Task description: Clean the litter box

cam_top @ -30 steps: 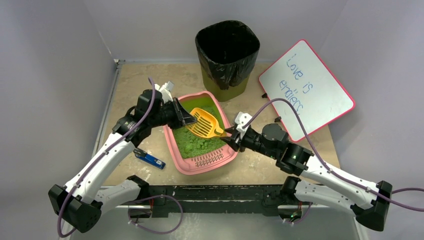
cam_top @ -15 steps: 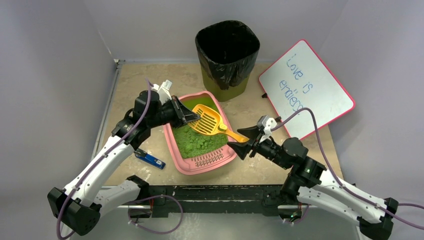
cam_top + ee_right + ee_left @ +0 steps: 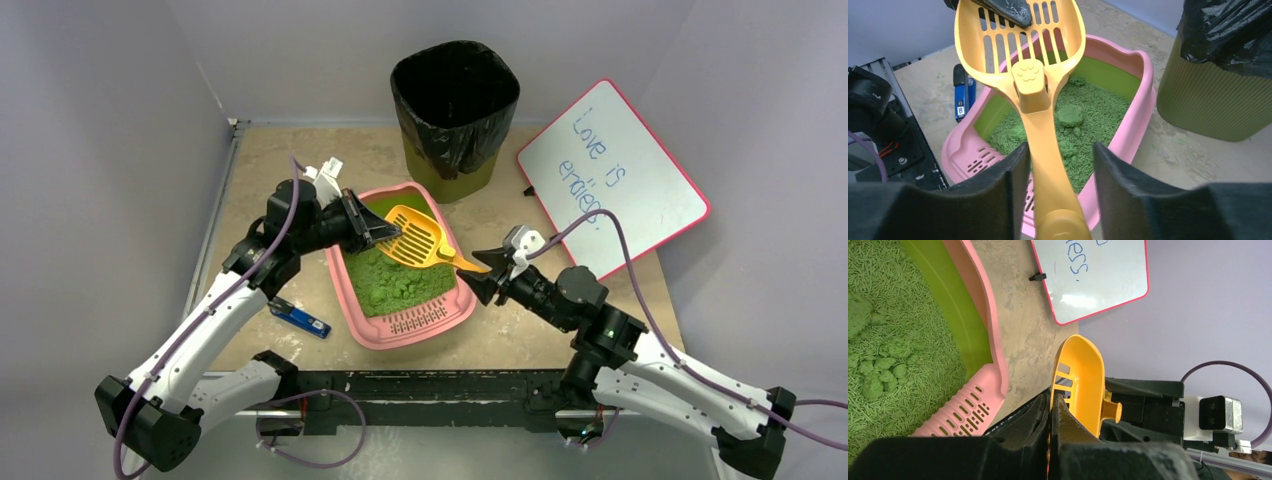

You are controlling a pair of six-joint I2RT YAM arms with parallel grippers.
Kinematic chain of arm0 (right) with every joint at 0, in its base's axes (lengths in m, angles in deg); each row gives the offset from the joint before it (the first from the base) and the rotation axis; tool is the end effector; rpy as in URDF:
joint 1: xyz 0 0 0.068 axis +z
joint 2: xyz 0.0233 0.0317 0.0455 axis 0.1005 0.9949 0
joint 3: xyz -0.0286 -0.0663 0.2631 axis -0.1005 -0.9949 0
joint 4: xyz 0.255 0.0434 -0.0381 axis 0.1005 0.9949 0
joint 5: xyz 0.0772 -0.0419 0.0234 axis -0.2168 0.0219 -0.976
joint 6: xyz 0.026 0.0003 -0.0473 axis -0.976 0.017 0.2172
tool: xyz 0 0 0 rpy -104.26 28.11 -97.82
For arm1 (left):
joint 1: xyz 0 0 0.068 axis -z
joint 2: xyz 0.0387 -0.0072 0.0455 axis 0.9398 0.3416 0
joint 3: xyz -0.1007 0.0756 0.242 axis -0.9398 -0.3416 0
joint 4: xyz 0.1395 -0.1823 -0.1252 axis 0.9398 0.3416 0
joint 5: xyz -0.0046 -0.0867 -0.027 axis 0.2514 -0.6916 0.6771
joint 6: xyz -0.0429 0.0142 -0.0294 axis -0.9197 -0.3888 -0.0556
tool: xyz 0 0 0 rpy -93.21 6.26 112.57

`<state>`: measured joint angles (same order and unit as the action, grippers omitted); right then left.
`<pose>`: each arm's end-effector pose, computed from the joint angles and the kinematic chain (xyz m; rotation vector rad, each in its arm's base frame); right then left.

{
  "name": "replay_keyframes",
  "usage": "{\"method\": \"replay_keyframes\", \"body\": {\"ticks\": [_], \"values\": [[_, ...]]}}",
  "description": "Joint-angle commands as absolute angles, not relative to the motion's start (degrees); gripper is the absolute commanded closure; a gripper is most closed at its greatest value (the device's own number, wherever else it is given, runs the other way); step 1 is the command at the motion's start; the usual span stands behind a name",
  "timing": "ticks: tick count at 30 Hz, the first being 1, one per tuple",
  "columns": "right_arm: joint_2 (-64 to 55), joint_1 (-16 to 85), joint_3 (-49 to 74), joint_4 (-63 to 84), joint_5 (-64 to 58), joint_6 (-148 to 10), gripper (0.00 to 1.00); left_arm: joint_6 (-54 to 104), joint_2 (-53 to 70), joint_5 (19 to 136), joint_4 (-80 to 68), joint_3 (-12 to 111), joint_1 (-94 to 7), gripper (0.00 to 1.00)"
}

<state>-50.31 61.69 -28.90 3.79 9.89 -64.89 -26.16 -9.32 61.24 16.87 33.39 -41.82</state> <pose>0.0917 0.1296 0.3299 -0.6162 1.4004 0.7563 0.1882 -0.1177 0.3527 -0.3389 2.1846 -1.3918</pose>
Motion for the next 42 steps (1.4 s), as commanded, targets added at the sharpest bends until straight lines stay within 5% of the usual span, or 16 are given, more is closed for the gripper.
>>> {"method": "replay_keyframes", "body": {"ticks": [1, 9, 15, 25, 33, 42], "values": [[-50.65, 61.92, -25.64, 2.86, 10.72, -59.69, 0.59, -28.66, -10.96, 59.17, 14.36, 33.14, -41.9, 1.0], [-52.12, 61.89, -24.28, 3.65, 8.32, -60.15, 1.0, -28.32, -11.77, 61.79, 16.03, 33.19, -41.9, 0.99], [-49.76, 61.91, -19.44, 13.54, 7.92, -63.6, 1.0, -20.17, -11.65, 72.96, 27.79, 37.75, -41.9, 0.63], [-38.78, 61.89, -5.11, 33.6, 12.43, -67.81, 1.0, -8.84, -11.9, 99.93, 42.34, 47.21, -41.9, 0.3], [-28.05, 61.93, 5.39, 45.68, 11.41, -73.28, 1.0, -3.37, -20.5, 117.96, 40.64, 43.4, -41.9, 0.23], [-15.6, 61.9, 16.76, 57.39, 6.41, -75.09, 1.0, 1.41, -30.26, 123.38, 33.08, 30.44, -41.9, 0.23]]}}
